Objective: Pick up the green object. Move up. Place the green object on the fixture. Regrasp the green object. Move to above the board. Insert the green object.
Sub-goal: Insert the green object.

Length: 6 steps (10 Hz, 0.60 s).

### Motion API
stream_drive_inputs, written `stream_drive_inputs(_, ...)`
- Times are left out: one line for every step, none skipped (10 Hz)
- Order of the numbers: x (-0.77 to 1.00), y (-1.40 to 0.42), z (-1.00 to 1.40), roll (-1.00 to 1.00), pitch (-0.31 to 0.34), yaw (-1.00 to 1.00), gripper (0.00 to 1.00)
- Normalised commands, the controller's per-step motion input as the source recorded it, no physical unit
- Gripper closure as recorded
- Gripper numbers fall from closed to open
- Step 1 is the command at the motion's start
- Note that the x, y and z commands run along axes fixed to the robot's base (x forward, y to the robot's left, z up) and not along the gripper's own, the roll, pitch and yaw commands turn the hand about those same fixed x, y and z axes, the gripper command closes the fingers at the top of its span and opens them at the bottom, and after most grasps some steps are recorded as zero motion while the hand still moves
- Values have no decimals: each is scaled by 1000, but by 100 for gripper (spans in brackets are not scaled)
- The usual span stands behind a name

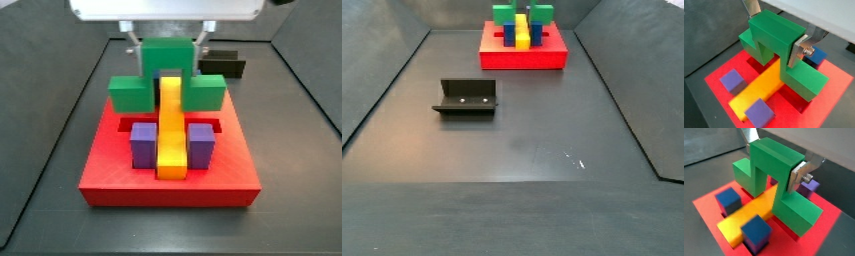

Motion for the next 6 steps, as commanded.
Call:
stream_drive_inputs(31, -23, -237, -123, -94, -31, 100)
stream_drive_inputs(291, -3, -200, -109, -46, -20, 100)
stream_drive_inputs(271, 0, 0, -214, -123, -89, 100)
stream_drive_inputs(197, 0, 0, -204, -117, -71, 100)
stream_drive_inputs(14, 0, -69, -141, -67, -34, 100)
stream_drive_inputs(46, 0, -129, -76, 0, 0, 100)
